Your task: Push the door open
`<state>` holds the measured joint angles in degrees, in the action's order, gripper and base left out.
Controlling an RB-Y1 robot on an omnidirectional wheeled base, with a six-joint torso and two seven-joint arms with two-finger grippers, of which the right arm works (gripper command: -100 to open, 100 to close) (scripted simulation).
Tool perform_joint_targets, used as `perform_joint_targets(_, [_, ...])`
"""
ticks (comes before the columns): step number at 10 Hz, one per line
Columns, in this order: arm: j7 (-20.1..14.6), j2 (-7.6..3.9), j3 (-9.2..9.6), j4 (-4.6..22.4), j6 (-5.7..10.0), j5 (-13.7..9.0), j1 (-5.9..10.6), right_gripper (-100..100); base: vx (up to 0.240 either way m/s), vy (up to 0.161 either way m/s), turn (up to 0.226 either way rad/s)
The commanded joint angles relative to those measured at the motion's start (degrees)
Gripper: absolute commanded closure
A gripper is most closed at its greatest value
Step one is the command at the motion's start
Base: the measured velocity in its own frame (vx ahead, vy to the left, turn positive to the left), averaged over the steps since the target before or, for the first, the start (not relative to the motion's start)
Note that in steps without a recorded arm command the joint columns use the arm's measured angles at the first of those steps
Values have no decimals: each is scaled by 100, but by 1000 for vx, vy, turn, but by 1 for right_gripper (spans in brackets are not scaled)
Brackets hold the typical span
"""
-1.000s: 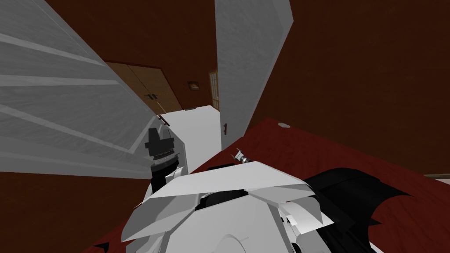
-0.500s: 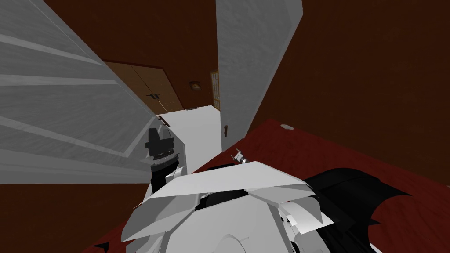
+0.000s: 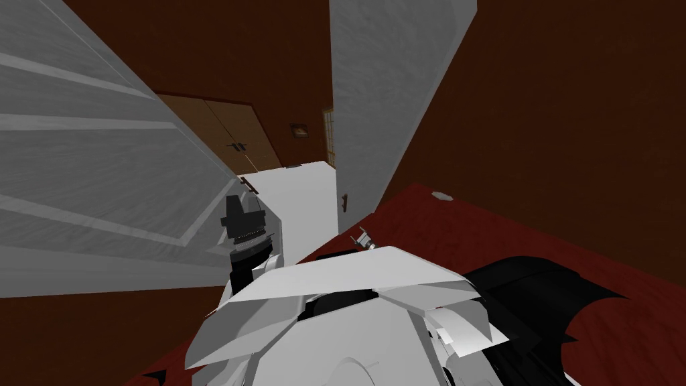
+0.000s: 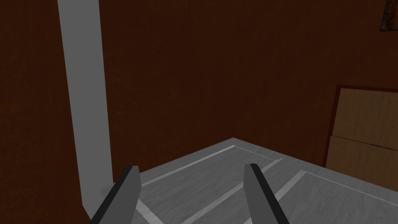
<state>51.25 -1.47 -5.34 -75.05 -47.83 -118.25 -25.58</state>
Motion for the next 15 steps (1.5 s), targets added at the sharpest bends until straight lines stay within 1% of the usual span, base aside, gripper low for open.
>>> perform_joint_targets(1, [113,42,-7,96,-128,-210,-3,-100,80,-37,49])
perform_joint_targets(8, [454,201,-37,437,-531,-929,21,-100,85,-31,34])
perform_joint_targets(10, [591,281,-49,575,-694,-1219,30,-100,106,-53,49])
perform_joint_targets(11, [625,302,-52,609,-734,-1292,33,-100,113,-43,32])
perform_joint_targets(14, [787,411,-66,772,-926,-1634,44,-100,107,-46,35])
perform_joint_targets(15, [749,385,-67,747,-882,-1565,51,-100,52,-21,10])
